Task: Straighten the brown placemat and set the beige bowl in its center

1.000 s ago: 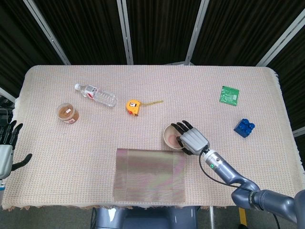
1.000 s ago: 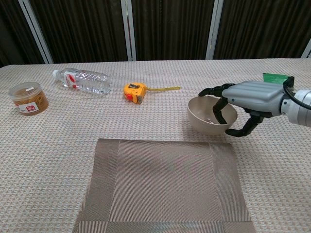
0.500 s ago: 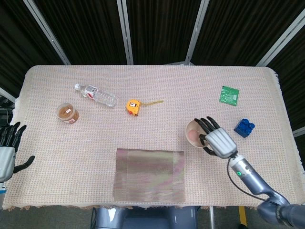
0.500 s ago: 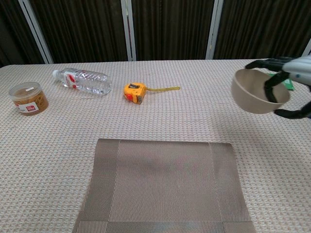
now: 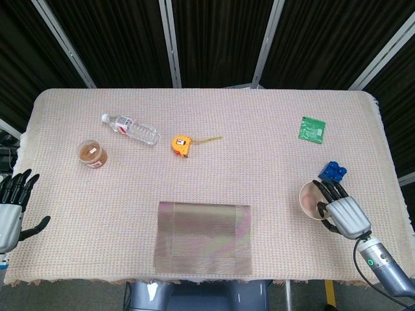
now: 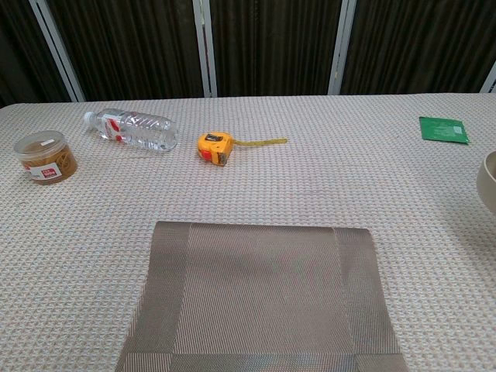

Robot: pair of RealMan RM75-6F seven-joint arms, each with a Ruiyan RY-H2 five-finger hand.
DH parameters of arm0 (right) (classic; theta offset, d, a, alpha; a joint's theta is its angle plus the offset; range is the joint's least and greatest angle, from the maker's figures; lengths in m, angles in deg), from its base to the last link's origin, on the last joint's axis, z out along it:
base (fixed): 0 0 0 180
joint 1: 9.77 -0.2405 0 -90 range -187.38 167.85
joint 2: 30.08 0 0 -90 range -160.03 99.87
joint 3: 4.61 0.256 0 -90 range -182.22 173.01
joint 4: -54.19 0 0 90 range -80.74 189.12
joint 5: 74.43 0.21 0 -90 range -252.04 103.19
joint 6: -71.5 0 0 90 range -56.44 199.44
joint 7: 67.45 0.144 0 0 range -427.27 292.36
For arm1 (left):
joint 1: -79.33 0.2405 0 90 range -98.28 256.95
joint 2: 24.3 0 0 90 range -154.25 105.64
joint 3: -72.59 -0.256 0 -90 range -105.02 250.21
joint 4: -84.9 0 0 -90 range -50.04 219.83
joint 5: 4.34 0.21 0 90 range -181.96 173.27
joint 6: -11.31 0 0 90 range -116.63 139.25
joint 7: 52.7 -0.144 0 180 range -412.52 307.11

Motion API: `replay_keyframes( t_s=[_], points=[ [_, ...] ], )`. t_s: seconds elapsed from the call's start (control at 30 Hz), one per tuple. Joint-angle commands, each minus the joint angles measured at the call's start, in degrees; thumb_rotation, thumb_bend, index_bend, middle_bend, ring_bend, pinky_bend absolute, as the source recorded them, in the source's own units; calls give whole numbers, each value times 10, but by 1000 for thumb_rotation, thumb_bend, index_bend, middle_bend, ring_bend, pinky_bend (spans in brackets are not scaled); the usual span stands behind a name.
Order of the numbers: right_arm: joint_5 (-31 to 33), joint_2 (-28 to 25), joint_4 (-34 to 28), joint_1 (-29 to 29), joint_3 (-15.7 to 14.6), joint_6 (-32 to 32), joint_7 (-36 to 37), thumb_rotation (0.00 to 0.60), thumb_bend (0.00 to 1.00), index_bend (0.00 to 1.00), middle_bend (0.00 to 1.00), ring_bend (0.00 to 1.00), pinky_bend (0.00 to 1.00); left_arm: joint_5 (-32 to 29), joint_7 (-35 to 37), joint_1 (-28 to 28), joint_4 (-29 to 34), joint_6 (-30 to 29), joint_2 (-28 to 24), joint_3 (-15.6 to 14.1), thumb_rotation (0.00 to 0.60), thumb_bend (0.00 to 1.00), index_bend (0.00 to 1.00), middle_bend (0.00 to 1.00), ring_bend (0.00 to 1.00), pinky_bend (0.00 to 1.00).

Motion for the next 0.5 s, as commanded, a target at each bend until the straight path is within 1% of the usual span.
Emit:
replay_keyframes(
  t_s=[0.03, 0.1, 0.17, 0.2, 0.23, 0.27, 0.3, 0.33, 0.37, 0.5],
  points=[
    [1, 18, 25, 2, 1, -10, 0, 600, 331, 678, 0, 0, 0, 1, 3, 2, 2, -3, -2, 0, 600, 246, 0, 0, 0, 0],
    [2, 24, 32, 1, 1, -17, 1, 600, 330, 671, 0, 0, 0, 2, 6, 3, 3, -5, -4, 0, 600, 246, 0, 0, 0, 0],
    [3, 27, 36, 1, 2, -21, 2, 600, 331, 556, 0, 0, 0, 2, 8, 4, 2, -6, -5, 0, 600, 246, 0, 0, 0, 0],
    [4, 30, 39, 1, 2, -23, 2, 600, 330, 367, 0, 0, 0, 2, 10, 4, 2, -7, -6, 0, 600, 245, 0, 0, 0, 0],
    [4, 30, 40, 2, 2, -25, 0, 600, 307, 176, 0, 0, 0, 2, 11, 5, 2, -7, -6, 0, 600, 245, 0, 0, 0, 0],
    [3, 30, 41, 2, 3, -25, -5, 600, 281, 75, 0, 0, 0, 2, 11, 5, 1, -7, -6, -1, 600, 245, 0, 0, 0, 0],
    [3, 30, 43, 3, 4, -22, -11, 600, 232, 3, 0, 0, 0, 2, 11, 5, 1, -7, -6, -1, 600, 245, 0, 0, 0, 0],
    [2, 30, 43, 4, 5, -17, -21, 600, 185, 0, 0, 0, 0, 3, 12, 5, 1, -7, -6, -1, 600, 245, 0, 0, 0, 0],
    [1, 30, 41, 6, 6, -14, -26, 600, 169, 0, 0, 0, 0, 4, 12, 6, 1, -7, -7, -2, 600, 245, 0, 0, 0, 0],
    [-2, 11, 6, 15, 6, 4, -28, 600, 155, 0, 0, 0, 0, 11, 11, 8, 4, -12, -8, -5, 600, 246, 0, 0, 0, 0]
  ],
)
